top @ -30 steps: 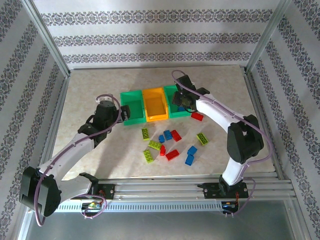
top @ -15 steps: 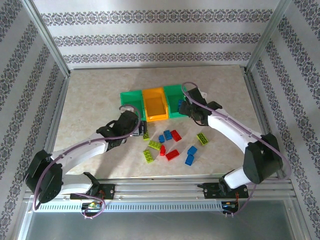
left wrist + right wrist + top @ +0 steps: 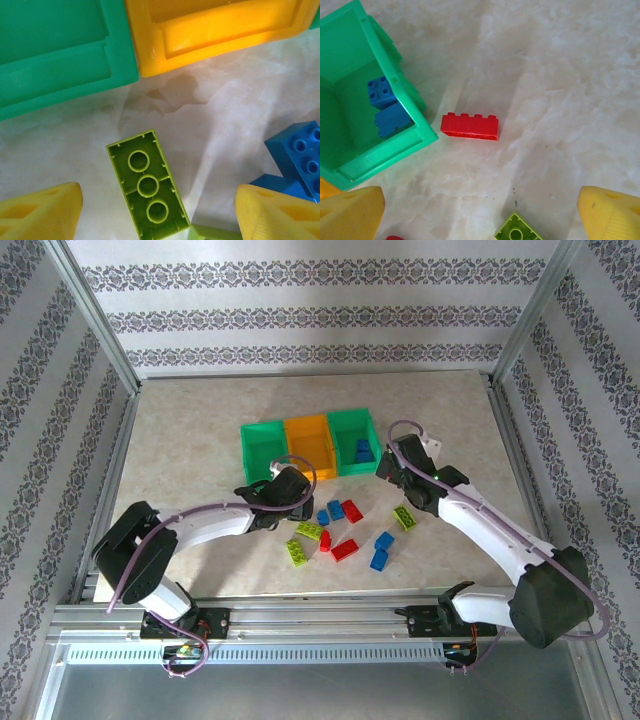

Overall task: Sort the legos into containers by color
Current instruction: Pick up the lego from the center of the table.

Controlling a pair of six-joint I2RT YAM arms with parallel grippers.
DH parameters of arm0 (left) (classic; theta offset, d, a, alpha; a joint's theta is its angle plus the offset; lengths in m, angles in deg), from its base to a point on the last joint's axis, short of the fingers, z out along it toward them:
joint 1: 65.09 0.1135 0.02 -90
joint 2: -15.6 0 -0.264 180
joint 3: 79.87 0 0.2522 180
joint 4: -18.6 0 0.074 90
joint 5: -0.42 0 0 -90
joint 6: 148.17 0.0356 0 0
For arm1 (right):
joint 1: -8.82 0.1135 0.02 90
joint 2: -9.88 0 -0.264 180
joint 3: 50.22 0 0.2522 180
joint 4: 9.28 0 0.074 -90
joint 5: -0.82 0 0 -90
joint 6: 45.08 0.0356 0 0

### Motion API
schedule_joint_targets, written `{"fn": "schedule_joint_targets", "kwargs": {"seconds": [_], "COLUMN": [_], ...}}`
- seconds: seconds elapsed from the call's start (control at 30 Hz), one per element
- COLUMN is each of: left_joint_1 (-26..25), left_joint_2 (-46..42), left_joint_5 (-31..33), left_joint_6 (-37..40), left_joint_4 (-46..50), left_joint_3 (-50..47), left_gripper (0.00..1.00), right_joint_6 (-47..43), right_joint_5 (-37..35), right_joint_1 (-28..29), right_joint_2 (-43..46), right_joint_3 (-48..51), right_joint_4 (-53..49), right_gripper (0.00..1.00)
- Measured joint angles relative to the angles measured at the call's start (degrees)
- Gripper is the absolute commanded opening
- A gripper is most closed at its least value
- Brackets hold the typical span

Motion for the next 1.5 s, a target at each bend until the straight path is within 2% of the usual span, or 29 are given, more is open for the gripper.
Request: {"fn": "schedule_joint_targets", "kwargs": {"seconds": [0.37, 0.7, 1.17, 1.5], "left_joint_1": [0.0, 0.1, 0.5, 0.8], "left_joint_2": [7.4, 8.7, 9.6, 6.9], "left_joint_5": [0.3, 0.7, 1.1, 1.7], "left_joint_6": [-1.4, -1.5, -1.6, -1.3], "left_joint_4": [3.2, 4.0, 4.1, 4.9], "left_joint_3": [2.9, 3.5, 4.0, 3.4], "left_gripper": [0.65, 0.56, 0.25, 0.16], "right_joint_6": [1.2, 1.5, 2.3, 2.3], "right_joint_5": [-0.8, -0.9, -0.8, -0.8], "right_joint_1": [-1.2, -1.6, -1.6, -1.6], "right_joint_2": [2.3, 2.7, 2.7, 2.6], "right_joint_3": [2.8, 3.5, 3.5, 3.5], "right_joint_4": [0.0, 0.0, 0.0, 0.0], "right_gripper": [0.98, 0.98, 0.98, 0.98]}}
